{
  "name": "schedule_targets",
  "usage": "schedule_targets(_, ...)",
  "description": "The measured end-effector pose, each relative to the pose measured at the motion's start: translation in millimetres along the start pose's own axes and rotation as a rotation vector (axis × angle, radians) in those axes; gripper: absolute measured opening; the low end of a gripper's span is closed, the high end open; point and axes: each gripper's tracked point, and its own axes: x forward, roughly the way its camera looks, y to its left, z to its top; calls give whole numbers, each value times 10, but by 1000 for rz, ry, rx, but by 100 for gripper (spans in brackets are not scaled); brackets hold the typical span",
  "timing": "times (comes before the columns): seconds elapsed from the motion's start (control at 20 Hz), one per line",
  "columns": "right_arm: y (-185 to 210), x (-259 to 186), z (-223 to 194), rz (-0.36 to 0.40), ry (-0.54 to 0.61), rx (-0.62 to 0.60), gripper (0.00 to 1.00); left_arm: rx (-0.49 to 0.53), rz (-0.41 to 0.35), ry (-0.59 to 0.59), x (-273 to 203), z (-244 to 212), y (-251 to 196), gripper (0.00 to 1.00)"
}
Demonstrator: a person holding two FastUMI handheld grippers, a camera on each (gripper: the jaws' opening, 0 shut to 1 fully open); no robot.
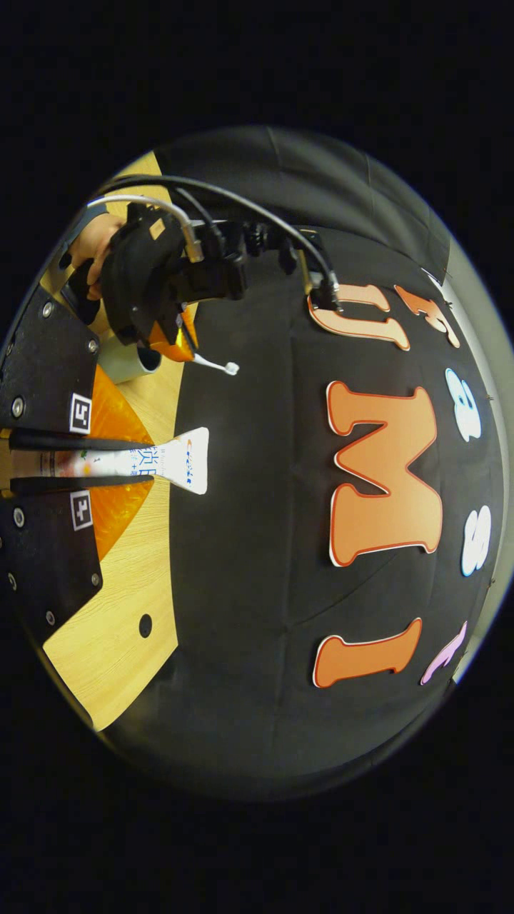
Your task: Put the toothbrush and toothpaste on the desktop into the cup, then pick up the cup and place it on the coaster on the desktop.
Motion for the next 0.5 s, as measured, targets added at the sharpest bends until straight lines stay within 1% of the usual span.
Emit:
schedule_targets(0.35, 116, 20, 121, 21, -30, -17, 14, -42, 18, 39, -46, -176, 107, 7)
schedule_targets(0.5, 172, 17, 114, 35, -23, -20, 14, -45, 18, 68, -61, -268, 102, 6)
